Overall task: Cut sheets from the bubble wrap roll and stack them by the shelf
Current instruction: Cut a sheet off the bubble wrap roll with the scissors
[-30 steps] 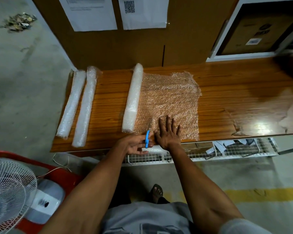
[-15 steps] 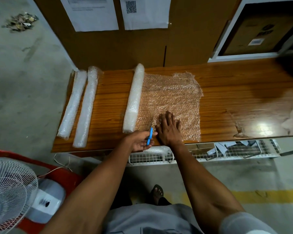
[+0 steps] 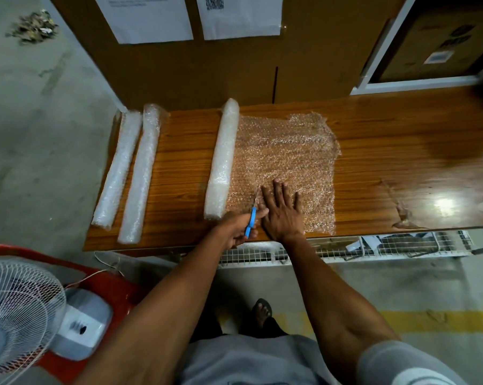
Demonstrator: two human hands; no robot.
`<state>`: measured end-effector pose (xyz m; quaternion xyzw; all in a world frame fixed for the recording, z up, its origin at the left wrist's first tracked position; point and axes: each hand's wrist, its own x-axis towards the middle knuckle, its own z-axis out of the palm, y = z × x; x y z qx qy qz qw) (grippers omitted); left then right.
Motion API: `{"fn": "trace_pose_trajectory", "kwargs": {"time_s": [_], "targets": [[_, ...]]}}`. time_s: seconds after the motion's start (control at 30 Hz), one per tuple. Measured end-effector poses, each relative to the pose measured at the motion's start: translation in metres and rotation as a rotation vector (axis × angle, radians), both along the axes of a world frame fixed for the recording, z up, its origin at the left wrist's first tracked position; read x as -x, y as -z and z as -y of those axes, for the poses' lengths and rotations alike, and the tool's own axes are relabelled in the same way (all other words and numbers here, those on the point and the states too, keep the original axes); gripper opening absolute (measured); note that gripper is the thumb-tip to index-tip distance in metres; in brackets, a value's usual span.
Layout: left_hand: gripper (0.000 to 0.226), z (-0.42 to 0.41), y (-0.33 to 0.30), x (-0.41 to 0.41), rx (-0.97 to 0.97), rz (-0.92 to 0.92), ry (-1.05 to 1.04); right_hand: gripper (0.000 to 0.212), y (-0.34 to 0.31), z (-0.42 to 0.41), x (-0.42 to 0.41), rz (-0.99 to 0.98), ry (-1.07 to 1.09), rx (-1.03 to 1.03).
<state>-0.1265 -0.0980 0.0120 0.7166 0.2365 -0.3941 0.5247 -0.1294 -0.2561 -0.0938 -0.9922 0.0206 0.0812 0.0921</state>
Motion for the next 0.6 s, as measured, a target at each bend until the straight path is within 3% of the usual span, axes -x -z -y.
{"fn": "trace_pose_trajectory", "kwargs": {"time_s": [0.33, 0.6], "targets": [[0.026, -0.001, 0.018, -0.002, 0.056, 0.060, -0.127, 0.066, -0.001, 0.000, 0.002, 0.030, 0.033, -0.042], [0.023, -0.003, 0.016, -0.010, 0.061, -0.019, 0.012, 0.072, -0.003, 0.002, 0.001, 0.016, 0.044, -0.050]]}}
